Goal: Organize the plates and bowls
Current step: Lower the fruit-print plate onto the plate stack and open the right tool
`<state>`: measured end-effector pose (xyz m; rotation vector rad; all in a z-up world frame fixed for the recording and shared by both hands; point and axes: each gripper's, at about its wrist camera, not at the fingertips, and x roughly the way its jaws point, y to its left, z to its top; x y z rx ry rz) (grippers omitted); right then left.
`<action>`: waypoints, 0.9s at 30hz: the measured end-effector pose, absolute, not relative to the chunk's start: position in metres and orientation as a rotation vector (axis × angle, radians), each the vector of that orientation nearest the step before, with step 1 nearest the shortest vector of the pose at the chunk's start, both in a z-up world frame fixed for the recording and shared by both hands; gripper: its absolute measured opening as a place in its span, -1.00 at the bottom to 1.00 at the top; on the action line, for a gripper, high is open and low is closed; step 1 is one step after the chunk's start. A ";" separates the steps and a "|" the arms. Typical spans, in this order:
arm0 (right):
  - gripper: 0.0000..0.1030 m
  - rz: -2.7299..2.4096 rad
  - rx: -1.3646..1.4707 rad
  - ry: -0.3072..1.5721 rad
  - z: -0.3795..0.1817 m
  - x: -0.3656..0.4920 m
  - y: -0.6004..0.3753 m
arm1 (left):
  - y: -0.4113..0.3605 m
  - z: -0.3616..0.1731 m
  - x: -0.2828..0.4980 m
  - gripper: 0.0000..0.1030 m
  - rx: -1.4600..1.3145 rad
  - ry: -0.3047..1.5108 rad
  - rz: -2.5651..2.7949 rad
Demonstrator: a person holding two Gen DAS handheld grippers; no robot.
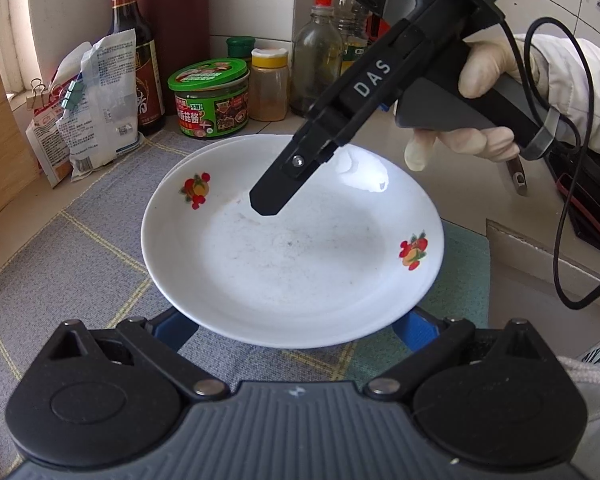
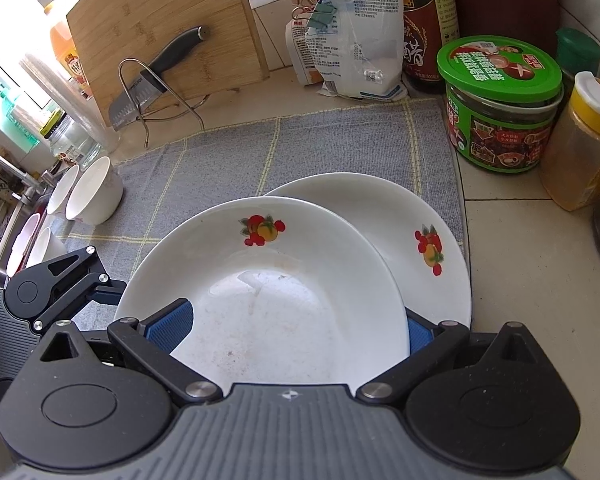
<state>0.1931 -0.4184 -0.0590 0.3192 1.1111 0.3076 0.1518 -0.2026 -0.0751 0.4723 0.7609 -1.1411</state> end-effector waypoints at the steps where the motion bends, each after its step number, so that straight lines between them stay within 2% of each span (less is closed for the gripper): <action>1: 1.00 0.307 0.322 1.112 -0.059 0.193 -0.420 | -0.203 -0.075 0.152 0.96 0.472 0.762 -1.142; 27: 1.00 0.268 0.361 1.126 -0.060 0.182 -0.431 | -0.216 -0.078 0.161 0.96 0.515 0.792 -1.148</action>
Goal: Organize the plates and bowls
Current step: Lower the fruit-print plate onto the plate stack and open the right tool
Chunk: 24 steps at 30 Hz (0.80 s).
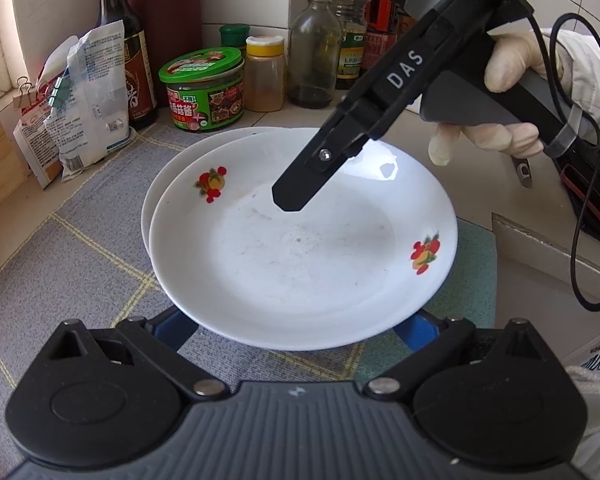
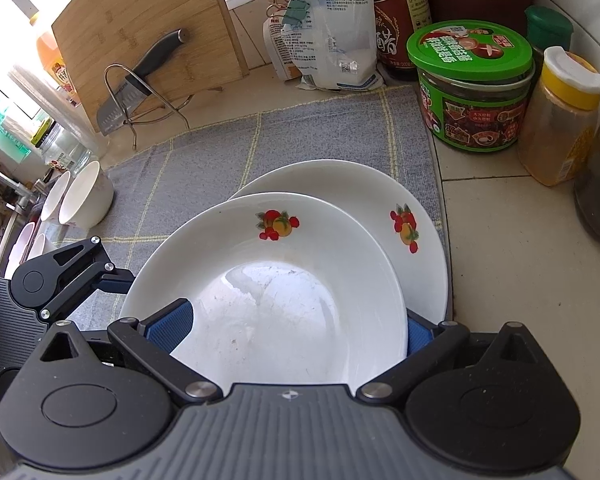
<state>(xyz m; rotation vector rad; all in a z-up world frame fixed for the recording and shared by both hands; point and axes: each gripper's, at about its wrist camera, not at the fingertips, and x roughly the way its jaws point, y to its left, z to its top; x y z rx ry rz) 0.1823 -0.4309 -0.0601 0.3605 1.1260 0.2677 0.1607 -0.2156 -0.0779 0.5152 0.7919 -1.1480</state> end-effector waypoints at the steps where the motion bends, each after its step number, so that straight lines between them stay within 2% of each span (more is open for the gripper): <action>1: 1.00 0.264 0.362 1.127 -0.060 0.181 -0.431 | -0.216 -0.078 0.161 0.96 0.519 0.791 -1.147; 24: 1.00 0.216 0.371 1.118 -0.056 0.166 -0.435 | -0.227 -0.084 0.174 0.96 0.581 0.782 -1.106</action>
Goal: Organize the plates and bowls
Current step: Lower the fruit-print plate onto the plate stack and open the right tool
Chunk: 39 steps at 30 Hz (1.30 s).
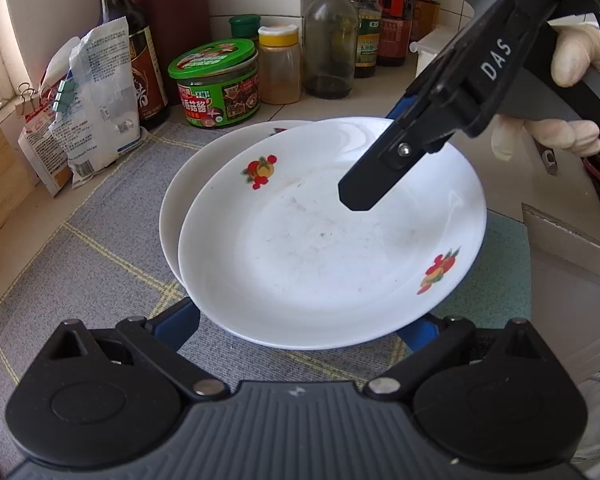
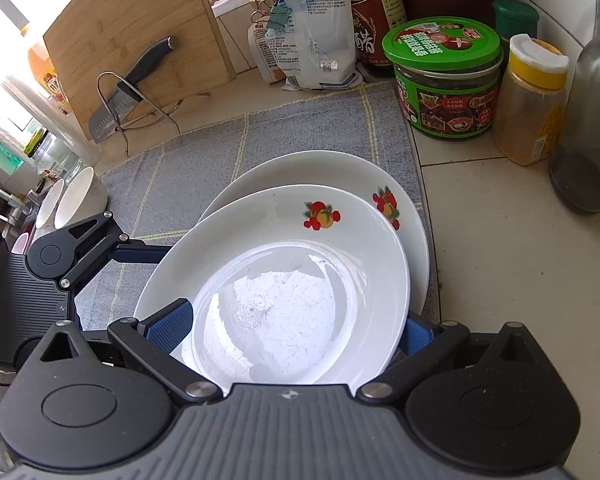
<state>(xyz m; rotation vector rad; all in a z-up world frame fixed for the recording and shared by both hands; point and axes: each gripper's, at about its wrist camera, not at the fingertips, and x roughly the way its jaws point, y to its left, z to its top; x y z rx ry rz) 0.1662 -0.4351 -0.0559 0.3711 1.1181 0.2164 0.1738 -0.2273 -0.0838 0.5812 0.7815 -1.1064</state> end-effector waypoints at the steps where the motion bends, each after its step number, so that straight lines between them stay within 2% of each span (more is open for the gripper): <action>1: 1.00 0.214 0.371 1.120 -0.056 0.166 -0.435 | -0.227 -0.084 0.174 0.96 0.580 0.781 -1.107; 39: 1.00 0.122 0.248 1.179 -0.050 0.158 -0.418 | -0.222 -0.068 0.165 0.97 0.510 0.730 -1.072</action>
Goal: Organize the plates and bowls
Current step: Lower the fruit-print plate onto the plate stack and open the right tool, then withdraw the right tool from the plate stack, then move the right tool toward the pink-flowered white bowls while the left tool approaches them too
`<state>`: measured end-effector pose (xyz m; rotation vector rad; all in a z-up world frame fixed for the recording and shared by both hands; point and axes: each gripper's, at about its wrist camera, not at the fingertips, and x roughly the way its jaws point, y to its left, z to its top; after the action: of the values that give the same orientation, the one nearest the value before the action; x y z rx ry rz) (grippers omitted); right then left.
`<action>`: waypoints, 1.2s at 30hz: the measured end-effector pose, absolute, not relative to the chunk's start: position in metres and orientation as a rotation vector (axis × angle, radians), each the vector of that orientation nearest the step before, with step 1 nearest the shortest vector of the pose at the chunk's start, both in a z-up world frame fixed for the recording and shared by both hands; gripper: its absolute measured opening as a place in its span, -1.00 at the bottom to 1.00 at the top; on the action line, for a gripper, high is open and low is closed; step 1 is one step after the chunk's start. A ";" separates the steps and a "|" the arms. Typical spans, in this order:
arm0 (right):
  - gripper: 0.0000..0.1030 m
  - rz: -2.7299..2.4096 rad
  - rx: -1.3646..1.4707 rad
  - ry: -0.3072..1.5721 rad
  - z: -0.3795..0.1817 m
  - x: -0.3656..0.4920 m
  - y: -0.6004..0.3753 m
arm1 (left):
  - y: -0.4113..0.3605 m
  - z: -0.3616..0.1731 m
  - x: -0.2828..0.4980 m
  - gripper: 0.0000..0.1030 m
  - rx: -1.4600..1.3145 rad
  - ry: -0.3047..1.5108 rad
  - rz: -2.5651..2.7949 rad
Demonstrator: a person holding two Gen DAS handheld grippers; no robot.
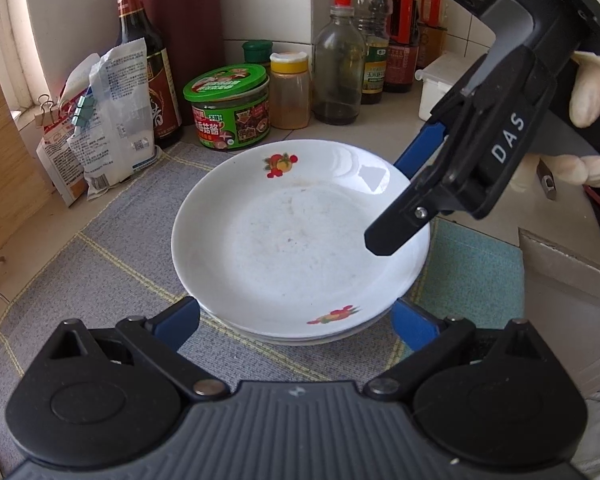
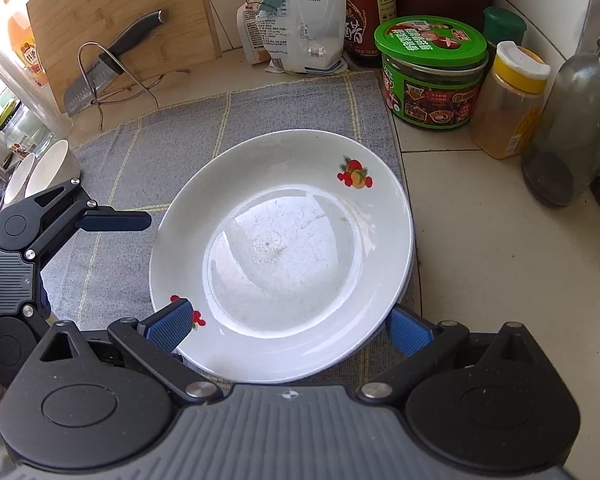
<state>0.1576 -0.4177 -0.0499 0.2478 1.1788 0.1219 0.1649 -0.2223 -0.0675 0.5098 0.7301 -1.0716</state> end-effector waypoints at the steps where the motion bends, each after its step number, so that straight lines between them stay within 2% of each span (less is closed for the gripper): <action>1: 1.00 0.123 0.244 1.165 -0.048 0.155 -0.417 | -0.221 -0.066 0.166 0.97 0.501 0.725 -1.063; 17: 1.00 0.301 0.016 0.928 -0.012 0.158 -0.361 | -0.159 -0.027 0.169 0.98 0.273 0.558 -0.756; 22: 1.00 0.385 -0.047 0.869 -0.012 0.163 -0.331 | -0.131 -0.031 0.167 0.98 0.209 0.619 -0.637; 36: 1.00 0.461 -0.086 0.903 -0.038 0.164 -0.195 | 0.005 -0.025 0.147 0.98 0.146 0.608 -0.543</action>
<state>0.1644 -0.1952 -0.0381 -0.0856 0.9028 0.4609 0.1470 0.0054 -0.0248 0.1462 0.6079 -0.5429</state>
